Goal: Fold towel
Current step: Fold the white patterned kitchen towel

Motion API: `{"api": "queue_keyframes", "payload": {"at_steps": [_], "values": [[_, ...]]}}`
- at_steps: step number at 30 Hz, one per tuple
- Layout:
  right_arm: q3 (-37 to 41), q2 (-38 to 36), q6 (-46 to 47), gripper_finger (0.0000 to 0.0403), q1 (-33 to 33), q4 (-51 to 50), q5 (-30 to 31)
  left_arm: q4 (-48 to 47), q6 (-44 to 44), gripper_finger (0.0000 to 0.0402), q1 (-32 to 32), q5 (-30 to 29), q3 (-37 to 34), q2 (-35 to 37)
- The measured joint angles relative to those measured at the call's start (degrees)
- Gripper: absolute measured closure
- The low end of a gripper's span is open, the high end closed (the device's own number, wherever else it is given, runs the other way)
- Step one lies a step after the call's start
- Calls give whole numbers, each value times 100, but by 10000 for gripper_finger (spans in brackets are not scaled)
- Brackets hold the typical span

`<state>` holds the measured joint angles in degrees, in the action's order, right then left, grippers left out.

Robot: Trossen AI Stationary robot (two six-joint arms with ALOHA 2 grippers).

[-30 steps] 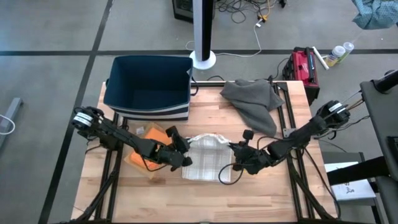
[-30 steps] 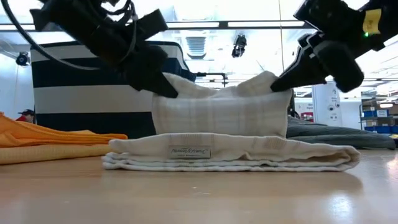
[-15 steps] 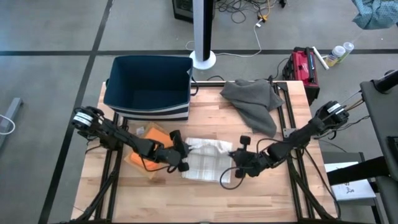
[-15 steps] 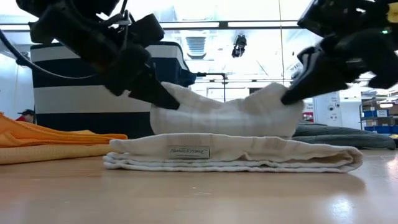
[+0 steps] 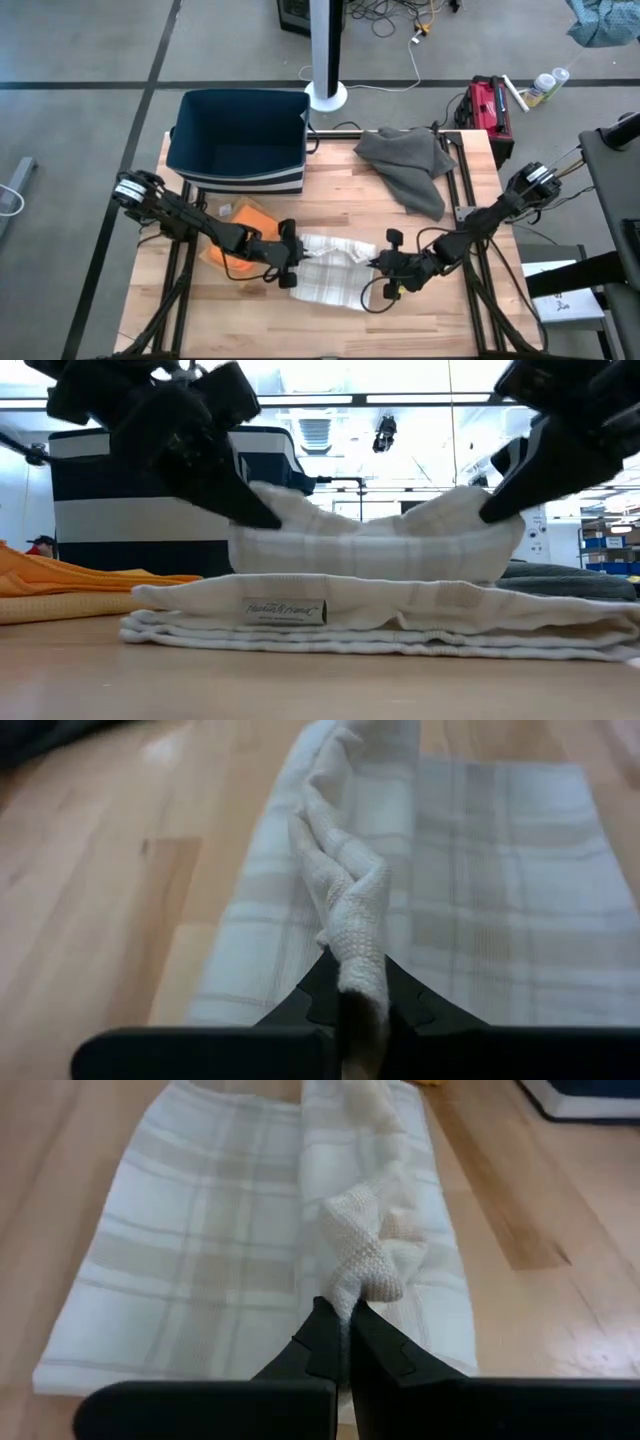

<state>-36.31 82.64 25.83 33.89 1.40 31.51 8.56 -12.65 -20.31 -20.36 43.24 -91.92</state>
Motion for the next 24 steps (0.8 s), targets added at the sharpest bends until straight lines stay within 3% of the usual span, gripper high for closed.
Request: {"api": "queue_keyframes", "payload": {"at_steps": [4,9,12,17,22,24], "values": [[-153,-222,-484,403,-27,1,92,-251,175,388,69,-9,30,334],[-287,-690,-1047,403,-70,-153,987,-581,264,390,148,-155,123,857],[-285,-944,-940,403,-64,-151,1041,-567,1,390,97,-2,123,968],[-283,-736,-234,403,104,2,220,-528,-457,390,-224,308,120,671],[-281,235,204,403,259,564,-753,-274,-662,390,-372,364,107,187],[-294,631,447,403,315,750,-1018,-106,-768,388,-377,636,107,13]]}}
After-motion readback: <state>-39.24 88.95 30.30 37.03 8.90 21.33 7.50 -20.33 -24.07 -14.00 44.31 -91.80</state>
